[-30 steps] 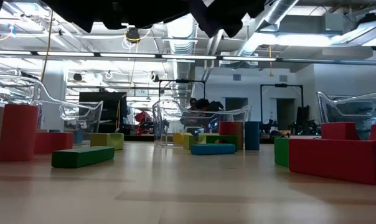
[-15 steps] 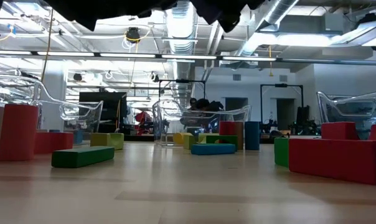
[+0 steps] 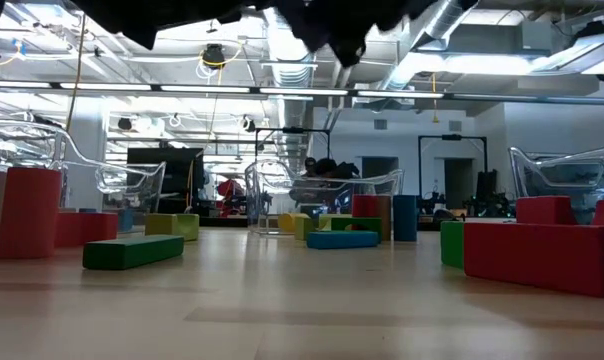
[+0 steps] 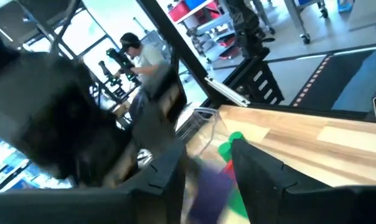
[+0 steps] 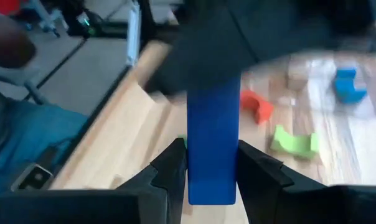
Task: Sort blocks by size
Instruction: Put the blue rectangular block into the right transparent bin
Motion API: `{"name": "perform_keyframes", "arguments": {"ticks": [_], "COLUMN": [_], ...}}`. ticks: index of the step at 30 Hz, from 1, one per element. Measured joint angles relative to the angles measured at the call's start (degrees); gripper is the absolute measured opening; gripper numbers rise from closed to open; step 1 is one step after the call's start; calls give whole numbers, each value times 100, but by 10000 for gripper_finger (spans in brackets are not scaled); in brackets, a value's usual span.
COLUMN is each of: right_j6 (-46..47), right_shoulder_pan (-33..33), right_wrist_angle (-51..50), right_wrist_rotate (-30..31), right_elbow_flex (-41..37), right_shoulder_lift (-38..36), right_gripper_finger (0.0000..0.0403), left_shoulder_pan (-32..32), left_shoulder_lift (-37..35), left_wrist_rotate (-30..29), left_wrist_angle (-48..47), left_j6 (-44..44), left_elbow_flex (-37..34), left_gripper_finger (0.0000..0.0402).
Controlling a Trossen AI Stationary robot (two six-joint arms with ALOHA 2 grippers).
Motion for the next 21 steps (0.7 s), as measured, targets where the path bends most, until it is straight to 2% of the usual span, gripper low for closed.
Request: {"name": "perform_keyframes", "arguments": {"ticks": [9,16,21], "right_j6": [8,10,3], "right_shoulder_pan": [-88,-82,-77], "right_wrist_angle": [49,-35,-72], "right_wrist_rotate": [-31,-150,-228], "right_elbow_flex": [-6,-6,-6], "right_shoulder_lift": [30,-53,-55], "right_gripper_finger": [146,146,146], "left_shoulder_pan": [0,-2,0], "left_shoulder_lift": [-4,-9,-9], "left_wrist_rotate": [-16,-22,-31], "left_wrist_angle": [-337,-462,-557], "left_j6": [10,40,48], "left_elbow_flex": [-4,2,0], "left_gripper_finger": [82,88,107]}}
